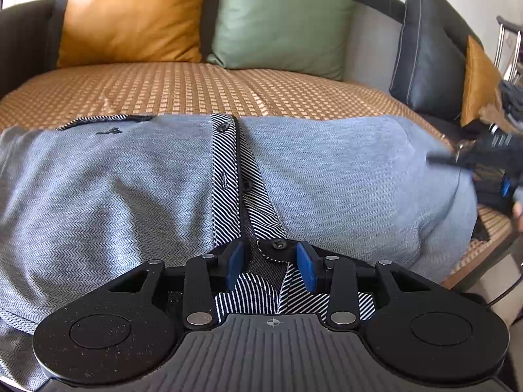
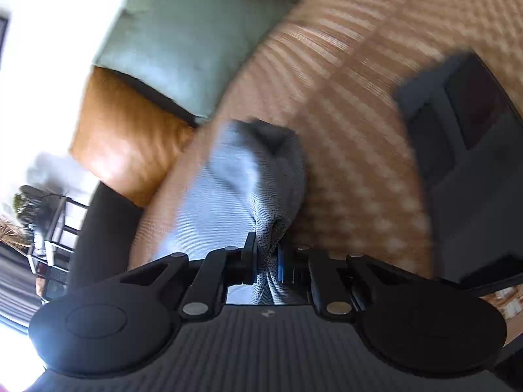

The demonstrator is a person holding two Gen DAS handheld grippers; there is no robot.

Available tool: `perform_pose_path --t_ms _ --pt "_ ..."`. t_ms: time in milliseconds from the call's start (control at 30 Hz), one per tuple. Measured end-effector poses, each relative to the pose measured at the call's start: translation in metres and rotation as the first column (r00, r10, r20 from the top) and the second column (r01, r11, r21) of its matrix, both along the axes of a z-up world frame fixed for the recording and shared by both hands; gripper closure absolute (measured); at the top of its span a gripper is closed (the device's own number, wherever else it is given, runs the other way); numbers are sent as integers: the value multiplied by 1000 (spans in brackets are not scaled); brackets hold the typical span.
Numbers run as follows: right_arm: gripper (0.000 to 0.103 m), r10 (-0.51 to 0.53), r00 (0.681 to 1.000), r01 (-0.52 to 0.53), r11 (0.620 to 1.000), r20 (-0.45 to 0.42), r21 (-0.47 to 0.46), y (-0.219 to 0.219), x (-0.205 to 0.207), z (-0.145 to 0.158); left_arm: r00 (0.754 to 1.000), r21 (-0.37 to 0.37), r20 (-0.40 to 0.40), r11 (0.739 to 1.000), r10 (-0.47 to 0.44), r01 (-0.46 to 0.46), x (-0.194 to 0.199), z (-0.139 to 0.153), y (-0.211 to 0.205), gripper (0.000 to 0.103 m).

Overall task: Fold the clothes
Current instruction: 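Lift the shirt side with the right gripper and fold it toward the left gripper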

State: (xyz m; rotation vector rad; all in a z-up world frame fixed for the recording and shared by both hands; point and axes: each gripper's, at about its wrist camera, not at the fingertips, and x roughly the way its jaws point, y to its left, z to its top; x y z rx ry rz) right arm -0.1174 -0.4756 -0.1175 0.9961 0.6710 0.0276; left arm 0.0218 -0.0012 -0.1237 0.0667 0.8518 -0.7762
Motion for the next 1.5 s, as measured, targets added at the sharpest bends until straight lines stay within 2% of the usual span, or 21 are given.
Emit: perform_pose_path --t_ms 67,133,233,333,467,600,700,767,833,867,900,933,1000,1067,1200,1267,1333,1400,1433,1467,1500 --pt "91 38 998 -37 999 48 -31 19 8 37 999 -66 -43 997 30 -33 6 10 18 47" --pt "91 109 991 -101 989 74 -106 49 24 77 995 -152 -67 984 80 -89 14 23 47 44" --pt "91 227 970 -203 953 85 -226 113 53 124 979 -261 -132 947 156 -186 34 36 101 43" --pt "91 344 936 -300 894 78 -333 188 79 151 949 -306 -182 902 259 -305 56 41 160 42" --pt "91 475 880 -420 808 33 -414 290 113 145 895 -292 -219 848 390 -441 73 34 227 42" --pt "91 553 831 -521 734 -62 -436 370 140 108 845 -267 -250 805 473 -530 80 22 272 41" --pt "91 592 790 -596 679 -160 -428 410 150 74 828 -264 -268 789 493 -555 78 16 286 41" --pt "85 619 757 -637 628 -210 -446 426 151 61 833 -271 -274 793 480 -546 80 17 286 41" --pt "64 640 743 -645 609 -194 -463 432 147 58 841 -282 -275 798 465 -533 82 19 287 40" --pt "49 659 732 -651 604 -170 -461 431 144 63 847 -295 -272 798 456 -525 82 22 289 36" --pt "54 678 720 -657 599 -146 -458 430 140 69 851 -304 -267 799 451 -519 83 27 289 36" --pt "54 690 714 -656 598 -122 -461 421 137 77 855 -313 -262 799 447 -513 84 31 289 34" --pt "47 712 701 -646 616 -31 -451 397 129 95 867 -315 -231 809 442 -496 88 40 283 33" --pt "46 696 718 -619 637 -1 -460 371 115 105 877 -299 -196 825 439 -479 94 50 272 31" --pt "41 654 755 -559 676 41 -481 318 86 123 911 -244 -93 878 402 -412 117 67 236 26" --pt "41 653 757 -570 664 3 -485 303 72 117 922 -199 -32 901 386 -384 130 73 216 23" --pt "41 666 744 -595 634 -41 -494 303 65 103 938 -154 -13 926 347 -345 143 75 197 23" --pt "41 682 727 -614 600 -72 -513 314 62 92 952 -129 -18 943 307 -306 154 75 182 36" --pt "41 689 721 -616 589 -75 -523 322 62 86 953 -117 -40 946 300 -303 161 74 178 64" --pt "41 690 720 -616 582 -79 -531 329 66 81 954 -105 -63 949 293 -299 167 72 175 84" --pt "41 692 717 -620 578 -84 -530 336 73 77 953 -108 -85 948 291 -299 173 72 174 91"
